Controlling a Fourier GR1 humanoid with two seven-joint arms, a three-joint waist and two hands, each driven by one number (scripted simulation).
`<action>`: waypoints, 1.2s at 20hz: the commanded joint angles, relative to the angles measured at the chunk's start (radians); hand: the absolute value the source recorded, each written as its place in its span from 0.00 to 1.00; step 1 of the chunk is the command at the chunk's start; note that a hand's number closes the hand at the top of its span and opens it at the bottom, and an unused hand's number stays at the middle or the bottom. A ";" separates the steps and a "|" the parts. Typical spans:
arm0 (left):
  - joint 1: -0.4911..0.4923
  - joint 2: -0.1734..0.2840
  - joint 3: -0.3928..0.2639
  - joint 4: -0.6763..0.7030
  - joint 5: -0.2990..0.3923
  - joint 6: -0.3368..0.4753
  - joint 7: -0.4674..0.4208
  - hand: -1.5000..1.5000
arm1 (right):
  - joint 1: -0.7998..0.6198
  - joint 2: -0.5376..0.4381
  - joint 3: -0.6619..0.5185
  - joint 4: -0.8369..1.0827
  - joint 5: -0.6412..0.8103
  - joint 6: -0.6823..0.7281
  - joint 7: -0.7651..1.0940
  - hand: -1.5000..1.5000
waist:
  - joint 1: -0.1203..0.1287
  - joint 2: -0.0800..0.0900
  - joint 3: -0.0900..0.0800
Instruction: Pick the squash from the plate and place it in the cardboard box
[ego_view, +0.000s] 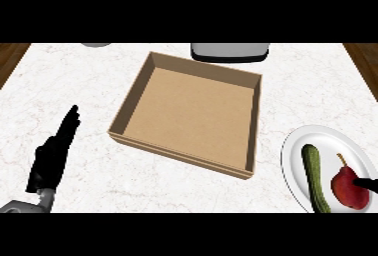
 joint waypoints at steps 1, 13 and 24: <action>-0.009 -0.022 -0.023 -0.006 -0.030 0.023 0.024 0.50 | 0.015 -0.183 0.049 -0.039 0.037 0.173 0.129 0.00 | 0.003 0.003 0.000; -0.007 -0.015 0.055 0.013 -0.042 -0.045 -0.001 0.50 | -0.028 -0.146 0.217 -0.312 0.108 0.317 0.580 0.00 | 0.005 0.003 0.002; 0.072 -0.085 0.091 -0.049 -0.113 -0.091 0.007 0.50 | -0.039 0.045 0.208 -0.284 0.287 0.372 0.712 0.00 | 0.005 0.002 0.003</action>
